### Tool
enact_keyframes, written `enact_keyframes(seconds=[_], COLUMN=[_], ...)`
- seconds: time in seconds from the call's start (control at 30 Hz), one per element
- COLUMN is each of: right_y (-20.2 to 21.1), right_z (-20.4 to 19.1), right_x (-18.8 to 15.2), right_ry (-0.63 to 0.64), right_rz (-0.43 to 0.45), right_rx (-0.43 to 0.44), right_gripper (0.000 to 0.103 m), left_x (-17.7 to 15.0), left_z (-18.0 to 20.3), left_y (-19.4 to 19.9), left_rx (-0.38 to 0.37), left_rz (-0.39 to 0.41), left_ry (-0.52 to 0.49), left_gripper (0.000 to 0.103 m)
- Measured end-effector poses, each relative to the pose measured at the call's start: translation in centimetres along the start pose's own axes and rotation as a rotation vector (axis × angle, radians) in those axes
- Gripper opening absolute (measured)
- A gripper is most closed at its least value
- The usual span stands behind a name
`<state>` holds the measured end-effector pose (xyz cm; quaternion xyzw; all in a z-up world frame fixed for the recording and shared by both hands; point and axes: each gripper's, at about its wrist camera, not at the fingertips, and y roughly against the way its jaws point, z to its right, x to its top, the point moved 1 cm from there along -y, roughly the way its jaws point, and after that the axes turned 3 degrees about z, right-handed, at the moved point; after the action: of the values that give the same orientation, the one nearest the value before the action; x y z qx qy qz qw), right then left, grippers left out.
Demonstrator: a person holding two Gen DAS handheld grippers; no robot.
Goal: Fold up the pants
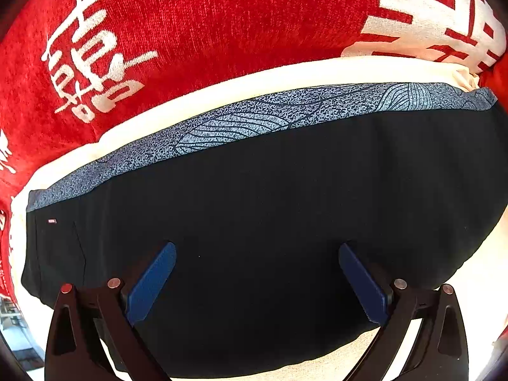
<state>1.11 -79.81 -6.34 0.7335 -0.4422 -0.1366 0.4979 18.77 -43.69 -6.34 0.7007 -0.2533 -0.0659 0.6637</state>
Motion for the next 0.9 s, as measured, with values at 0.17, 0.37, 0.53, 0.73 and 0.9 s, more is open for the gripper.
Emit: enact_keyframes(seconds=[0.17,0.37,0.53,0.73,0.9], right_y=[-0.6,-0.8,-0.9,-1.2,-1.1], right_z=[-0.9,-0.9,-0.9,-1.0,-1.0], right_x=[-4.3,-6.3,-6.2,-6.2,-6.2], right_ry=[0.003,-0.004,-0.008,-0.015,-0.021], right_rz=[-0.113,-0.135,-0.135,-0.139,-0.137], right_rx=[0.089,0.128,0.137,0.14,0.139], right_gripper=[0.054,0.054,0.054,0.054,0.054], left_x=[0.3,0.0,0.1,0.0,0.0], left_z=[-0.4,0.3,0.2,0.4,0.6], left_y=[-0.7,0.2,0.0,0.2,0.4], left_rx=[0.014,0.031,0.032,0.041,0.055], left_rz=[-0.022,-0.029,-0.033,-0.039,-0.049], left_ry=[0.012,0.013,0.02,0.018,0.005], left_gripper=[0.103,0.103,0.103,0.103,0.103])
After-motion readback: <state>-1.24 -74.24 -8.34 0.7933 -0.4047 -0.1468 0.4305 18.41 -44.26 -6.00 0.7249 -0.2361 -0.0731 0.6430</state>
